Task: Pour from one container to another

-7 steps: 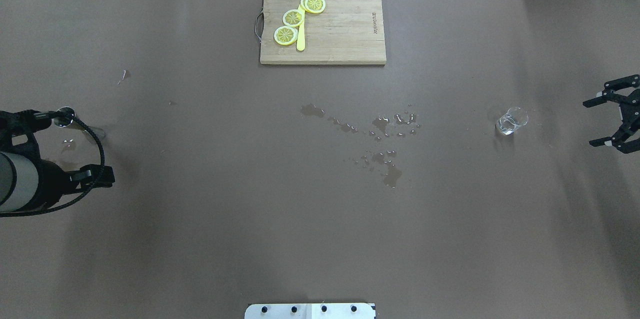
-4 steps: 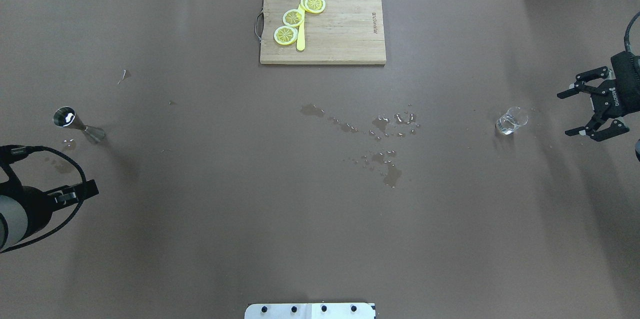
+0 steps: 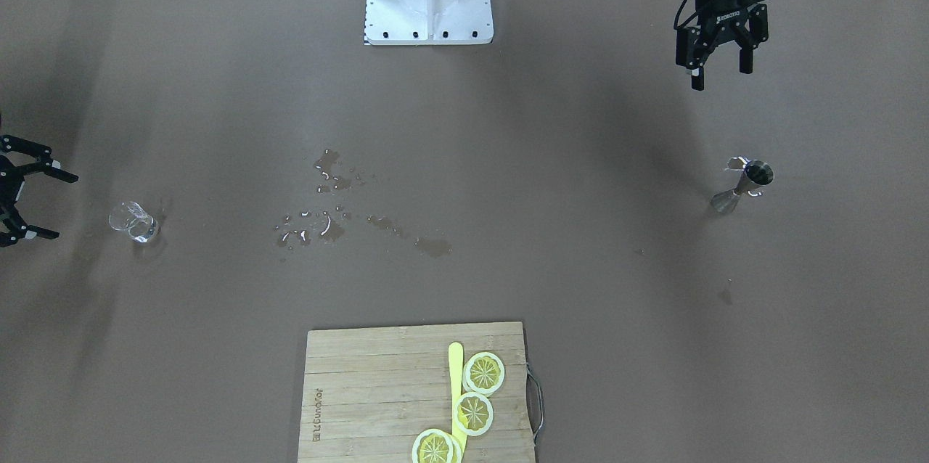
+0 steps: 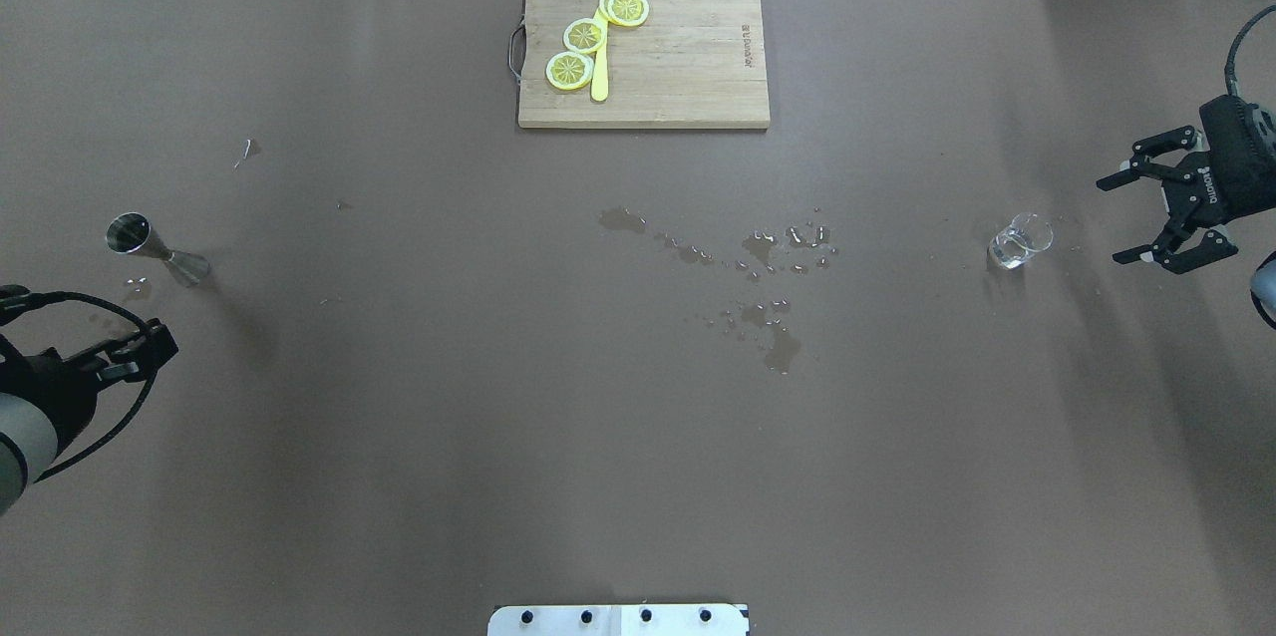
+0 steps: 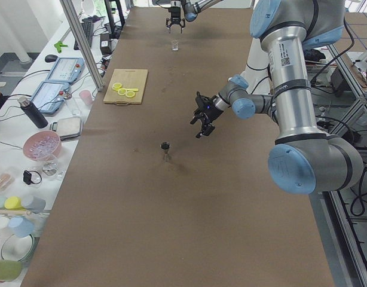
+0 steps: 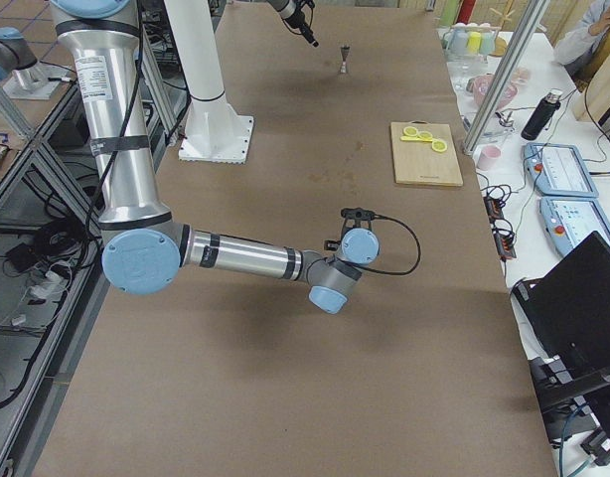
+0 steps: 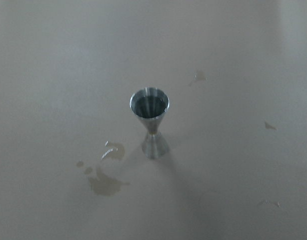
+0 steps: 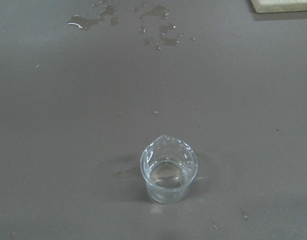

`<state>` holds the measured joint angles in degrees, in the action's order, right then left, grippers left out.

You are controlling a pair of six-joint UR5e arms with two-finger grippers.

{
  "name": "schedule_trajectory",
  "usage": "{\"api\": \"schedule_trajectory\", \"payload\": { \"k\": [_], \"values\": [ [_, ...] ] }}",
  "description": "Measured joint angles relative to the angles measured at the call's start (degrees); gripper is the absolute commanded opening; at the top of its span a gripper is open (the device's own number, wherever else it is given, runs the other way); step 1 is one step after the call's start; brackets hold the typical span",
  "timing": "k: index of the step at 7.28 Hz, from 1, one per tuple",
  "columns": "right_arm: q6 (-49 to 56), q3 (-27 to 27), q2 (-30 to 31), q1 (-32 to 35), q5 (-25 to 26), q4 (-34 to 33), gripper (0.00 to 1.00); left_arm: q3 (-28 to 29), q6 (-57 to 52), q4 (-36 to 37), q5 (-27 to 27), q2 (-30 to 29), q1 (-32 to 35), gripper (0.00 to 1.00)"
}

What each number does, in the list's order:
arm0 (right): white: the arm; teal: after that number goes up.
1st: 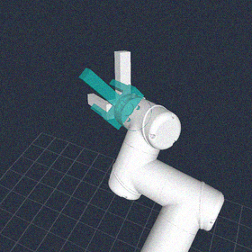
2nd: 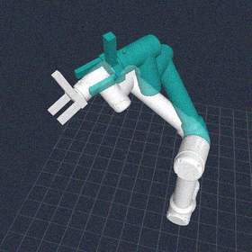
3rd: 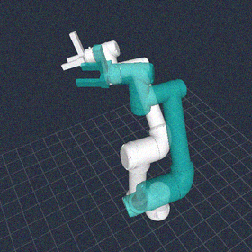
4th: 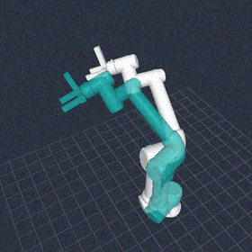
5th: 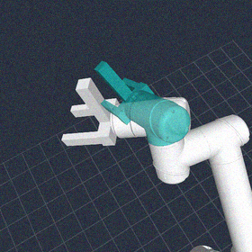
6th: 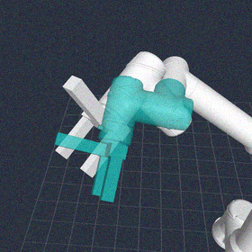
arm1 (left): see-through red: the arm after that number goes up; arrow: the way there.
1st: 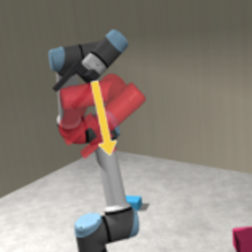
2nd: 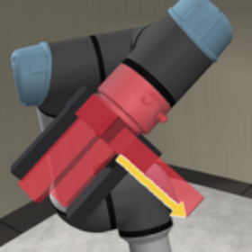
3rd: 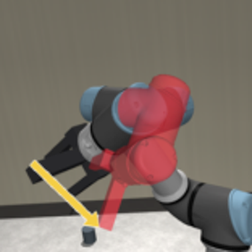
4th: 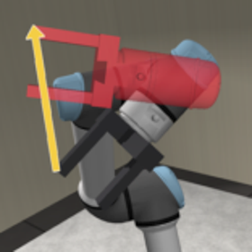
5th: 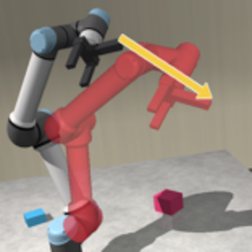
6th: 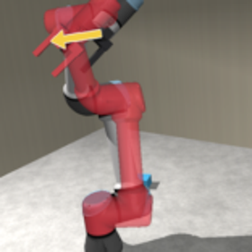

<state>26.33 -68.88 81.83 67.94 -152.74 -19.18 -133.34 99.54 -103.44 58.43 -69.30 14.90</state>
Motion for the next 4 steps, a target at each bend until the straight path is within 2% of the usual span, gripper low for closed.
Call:
{"api": "schedule_trajectory", "payload": {
  "k": [4],
  "values": [
    [-3.25,0.84,-1.26,-0.01,-0.95,0.46,1.0,9.62,4.77,-7.56,-13.99,-1.04,-3.83,0.96]
  ]
}}
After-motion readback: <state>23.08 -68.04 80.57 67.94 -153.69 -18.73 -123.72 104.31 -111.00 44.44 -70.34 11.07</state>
